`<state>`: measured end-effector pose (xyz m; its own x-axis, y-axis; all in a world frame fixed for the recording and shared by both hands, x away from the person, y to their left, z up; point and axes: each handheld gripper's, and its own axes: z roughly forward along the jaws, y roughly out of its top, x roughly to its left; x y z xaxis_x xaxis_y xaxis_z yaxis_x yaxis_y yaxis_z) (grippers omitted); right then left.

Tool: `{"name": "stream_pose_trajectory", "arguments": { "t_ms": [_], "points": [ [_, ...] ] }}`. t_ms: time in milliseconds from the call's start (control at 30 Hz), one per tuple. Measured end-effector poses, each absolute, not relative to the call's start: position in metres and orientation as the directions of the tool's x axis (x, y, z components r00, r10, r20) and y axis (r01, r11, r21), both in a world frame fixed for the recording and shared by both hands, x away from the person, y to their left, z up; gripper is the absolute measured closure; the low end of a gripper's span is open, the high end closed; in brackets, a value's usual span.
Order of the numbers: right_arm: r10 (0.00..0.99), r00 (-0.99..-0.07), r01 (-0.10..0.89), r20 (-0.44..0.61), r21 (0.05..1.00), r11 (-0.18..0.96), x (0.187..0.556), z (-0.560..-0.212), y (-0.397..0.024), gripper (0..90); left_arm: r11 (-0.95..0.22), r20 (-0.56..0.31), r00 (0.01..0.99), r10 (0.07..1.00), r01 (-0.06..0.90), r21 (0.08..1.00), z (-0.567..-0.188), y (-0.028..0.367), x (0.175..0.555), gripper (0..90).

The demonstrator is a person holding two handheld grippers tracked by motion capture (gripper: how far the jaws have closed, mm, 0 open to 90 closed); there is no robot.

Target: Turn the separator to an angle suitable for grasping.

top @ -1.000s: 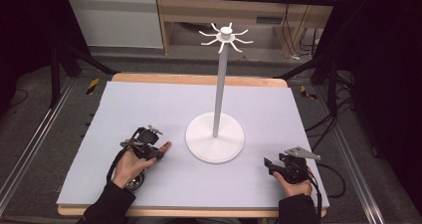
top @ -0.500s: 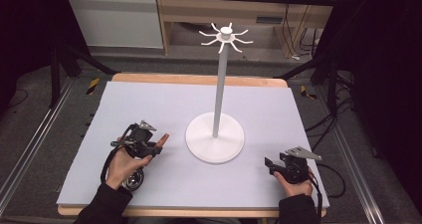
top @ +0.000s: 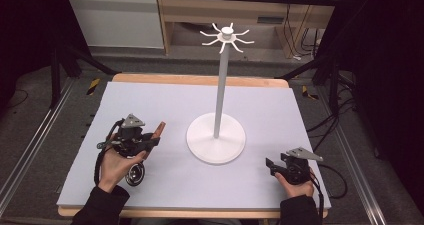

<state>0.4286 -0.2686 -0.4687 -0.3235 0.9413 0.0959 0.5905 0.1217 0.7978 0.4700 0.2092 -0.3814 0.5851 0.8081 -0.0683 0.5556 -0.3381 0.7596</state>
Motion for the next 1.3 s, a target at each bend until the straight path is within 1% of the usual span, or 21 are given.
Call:
{"name": "stream_pose_trajectory", "arguments": {
  "t_ms": [233, 467, 667, 833, 1067, 1300],
  "points": [
    [0.942, -0.322, 0.582, 0.096, 0.805, 0.116, 0.428, -0.468, -0.27, 36.4, -0.261, -0.067, 0.566, 0.822, 0.478, 0.839, -0.374, 0.212, 0.463, 67.8],
    [0.943, -0.32, 0.583, 0.095, 0.804, 0.117, 0.428, -0.468, -0.27, 36.5, -0.201, -0.076, 0.56, 0.825, 0.416, 0.887, -0.365, 0.217, 0.456, 67.8],
    [0.944, -0.317, 0.586, 0.086, 0.801, 0.124, 0.429, -0.469, -0.268, 36.6, -0.2, -0.068, 0.572, 0.818, 0.393, 0.897, -0.36, 0.217, 0.452, 67.8],
    [0.943, -0.323, 0.581, 0.082, 0.803, 0.13, 0.429, -0.469, -0.267, 36.7, -0.184, -0.052, 0.583, 0.811, 0.338, 0.923, -0.351, 0.217, 0.448, 67.8],
    [0.943, -0.323, 0.58, 0.079, 0.804, 0.131, 0.429, -0.469, -0.267, 36.7, -0.141, -0.064, 0.586, 0.808, 0.298, 0.944, -0.338, 0.219, 0.447, 67.7],
    [0.943, -0.322, 0.581, 0.08, 0.803, 0.13, 0.43, -0.469, -0.267, 36.8, -0.115, -0.07, 0.596, 0.8, 0.266, 0.957, -0.323, 0.212, 0.449, 67.7]
  ]
}}
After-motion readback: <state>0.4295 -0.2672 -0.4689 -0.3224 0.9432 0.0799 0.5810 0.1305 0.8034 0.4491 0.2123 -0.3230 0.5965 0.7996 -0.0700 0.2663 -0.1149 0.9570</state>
